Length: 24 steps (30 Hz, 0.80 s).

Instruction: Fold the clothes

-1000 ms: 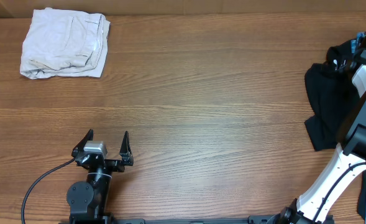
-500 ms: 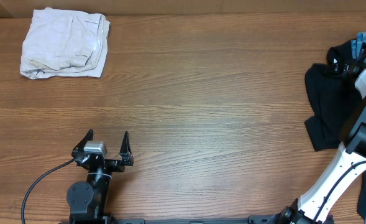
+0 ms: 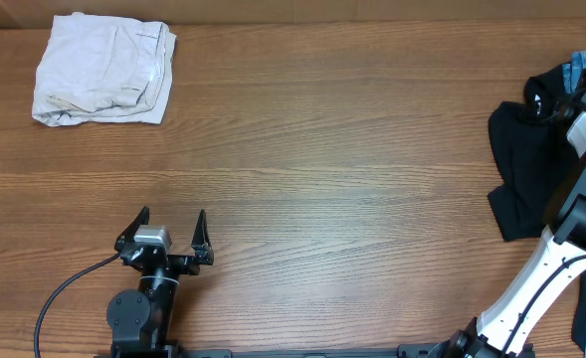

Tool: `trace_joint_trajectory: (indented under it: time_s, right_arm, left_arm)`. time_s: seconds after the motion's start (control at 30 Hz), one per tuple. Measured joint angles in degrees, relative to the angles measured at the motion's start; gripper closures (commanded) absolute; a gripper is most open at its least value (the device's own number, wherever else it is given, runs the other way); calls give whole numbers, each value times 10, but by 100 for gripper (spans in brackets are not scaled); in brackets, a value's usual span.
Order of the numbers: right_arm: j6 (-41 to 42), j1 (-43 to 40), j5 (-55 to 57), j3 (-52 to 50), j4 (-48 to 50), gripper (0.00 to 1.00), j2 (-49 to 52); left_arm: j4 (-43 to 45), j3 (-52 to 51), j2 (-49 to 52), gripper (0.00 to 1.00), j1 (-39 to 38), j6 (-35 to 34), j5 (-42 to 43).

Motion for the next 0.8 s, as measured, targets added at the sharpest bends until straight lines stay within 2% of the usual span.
trace_joint_trajectory:
  time_s: [0.17,0.27,0.37,0.6,0.8]
  right_arm:
    - [13,0,2,1,-2,13,1]
    - [28,0,2,10,-15,19,3]
    - [44,0,-1,28,-39,21,7]
    - [62,0,-22,51,-71,45,9]
    - [66,-1,-25,54,-75,41,9]
  left_arm:
    - [0,0,0,0,0,0,0]
    - [0,0,0,0,0,0,0]
    - [0,0,0,0,0,0,0]
    - [0,0,0,0,0,0,0]
    - [0,0,0,0,0,0,0]
